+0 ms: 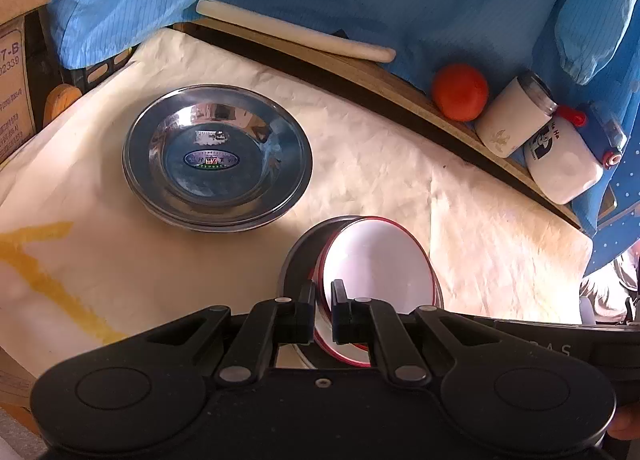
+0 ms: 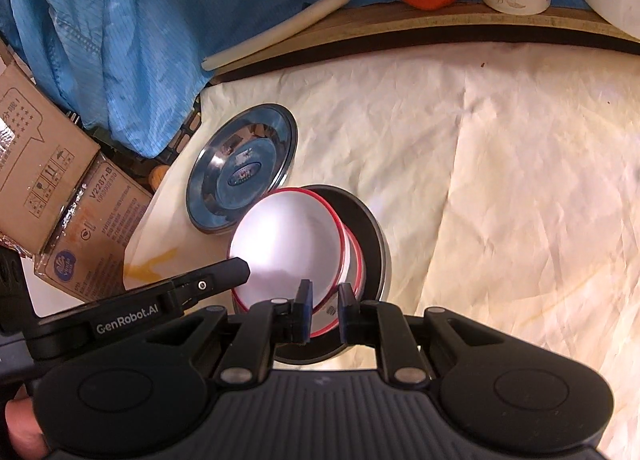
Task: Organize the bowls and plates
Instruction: 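Lower the second white bowl into the white bowl and open the right gripper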
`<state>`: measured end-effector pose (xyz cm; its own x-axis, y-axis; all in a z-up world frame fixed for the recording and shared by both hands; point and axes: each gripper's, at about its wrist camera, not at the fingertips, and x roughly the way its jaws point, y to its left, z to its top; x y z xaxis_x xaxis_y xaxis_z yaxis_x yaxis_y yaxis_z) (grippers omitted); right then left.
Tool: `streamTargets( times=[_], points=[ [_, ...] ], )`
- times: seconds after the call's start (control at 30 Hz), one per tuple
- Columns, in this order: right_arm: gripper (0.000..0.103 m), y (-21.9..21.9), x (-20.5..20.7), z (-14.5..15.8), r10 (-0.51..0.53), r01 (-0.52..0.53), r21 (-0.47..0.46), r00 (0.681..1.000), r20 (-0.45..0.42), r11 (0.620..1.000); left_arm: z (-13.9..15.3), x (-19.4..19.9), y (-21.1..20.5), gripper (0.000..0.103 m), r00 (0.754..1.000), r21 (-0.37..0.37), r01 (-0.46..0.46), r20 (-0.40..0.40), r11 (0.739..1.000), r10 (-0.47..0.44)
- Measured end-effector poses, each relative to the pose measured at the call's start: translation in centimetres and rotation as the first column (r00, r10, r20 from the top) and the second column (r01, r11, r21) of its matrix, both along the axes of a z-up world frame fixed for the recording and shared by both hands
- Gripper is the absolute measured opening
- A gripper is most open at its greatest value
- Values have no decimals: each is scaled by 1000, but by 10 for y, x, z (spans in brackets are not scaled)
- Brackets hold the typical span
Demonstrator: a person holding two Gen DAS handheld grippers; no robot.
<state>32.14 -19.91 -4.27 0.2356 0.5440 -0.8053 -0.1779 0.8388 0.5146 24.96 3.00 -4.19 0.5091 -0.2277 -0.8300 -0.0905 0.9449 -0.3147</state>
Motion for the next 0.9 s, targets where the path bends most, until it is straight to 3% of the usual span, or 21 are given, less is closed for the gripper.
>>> streamTargets(
  times=[0.9],
  points=[
    [20, 3, 6, -4, 41, -42, -9, 996, -76, 999, -8, 12, -2, 7, 995, 24, 58, -80, 998, -55]
  ],
)
